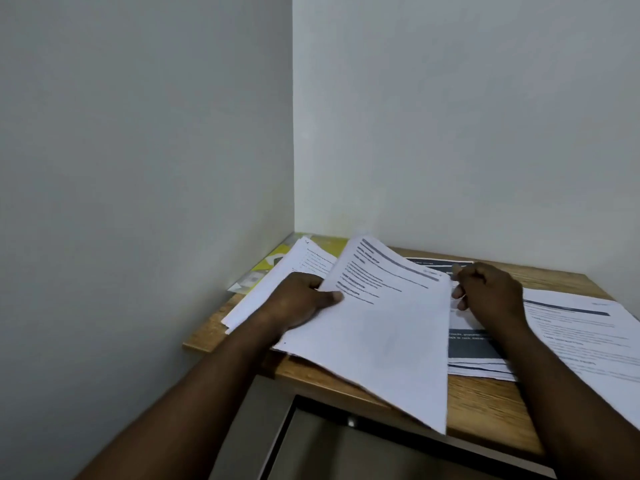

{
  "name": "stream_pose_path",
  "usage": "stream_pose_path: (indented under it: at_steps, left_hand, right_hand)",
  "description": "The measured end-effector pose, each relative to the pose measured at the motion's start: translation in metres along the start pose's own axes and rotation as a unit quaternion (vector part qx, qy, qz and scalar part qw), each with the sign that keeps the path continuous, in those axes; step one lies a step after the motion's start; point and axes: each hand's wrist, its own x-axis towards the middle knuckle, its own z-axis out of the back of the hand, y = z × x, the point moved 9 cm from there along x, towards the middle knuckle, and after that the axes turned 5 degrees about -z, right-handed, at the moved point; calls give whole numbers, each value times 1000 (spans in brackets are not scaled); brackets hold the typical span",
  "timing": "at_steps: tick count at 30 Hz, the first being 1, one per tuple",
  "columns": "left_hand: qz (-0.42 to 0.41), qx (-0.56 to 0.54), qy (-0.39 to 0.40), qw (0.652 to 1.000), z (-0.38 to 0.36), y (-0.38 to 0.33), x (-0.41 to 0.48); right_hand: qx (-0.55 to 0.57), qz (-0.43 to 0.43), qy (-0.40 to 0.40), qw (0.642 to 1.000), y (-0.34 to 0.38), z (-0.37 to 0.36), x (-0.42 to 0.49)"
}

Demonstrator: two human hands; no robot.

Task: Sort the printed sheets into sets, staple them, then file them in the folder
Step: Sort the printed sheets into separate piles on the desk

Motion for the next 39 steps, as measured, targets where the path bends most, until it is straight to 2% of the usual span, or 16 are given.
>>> stream_pose_path:
  at_steps: [3, 9, 12, 15, 22, 30, 33, 39]
  left_hand:
    - [-12, 35, -12, 999, -18, -5, 3]
    - [-16, 121, -30, 992, -18, -6, 13]
    - [-15, 137, -34, 990, -13, -3, 16]
    - [-19, 126, -36, 991, -10, 2, 19]
    - [-34, 92, -49, 994, -24, -3, 24]
    - [-40, 71, -54, 995, -32, -9, 21]
    - [-42, 55, -57, 996, -29, -11, 19]
    - [-30, 24, -64, 997, -8, -3, 15]
  right_hand:
    - [12, -29, -6, 999, -9, 6, 5]
    - [-73, 17, 2, 997, -13, 1, 3]
    - [-77, 20, 4, 997, -17, 3, 8]
    - [-103, 37, 13, 994, -18, 0, 10]
    - [-175, 106, 101, 974, -7, -24, -3]
    - [-156, 71, 53, 984, -8, -12, -1]
    - [-151, 82, 32, 985, -7, -8, 1]
    - [-155, 91, 49, 982, -11, -14, 2]
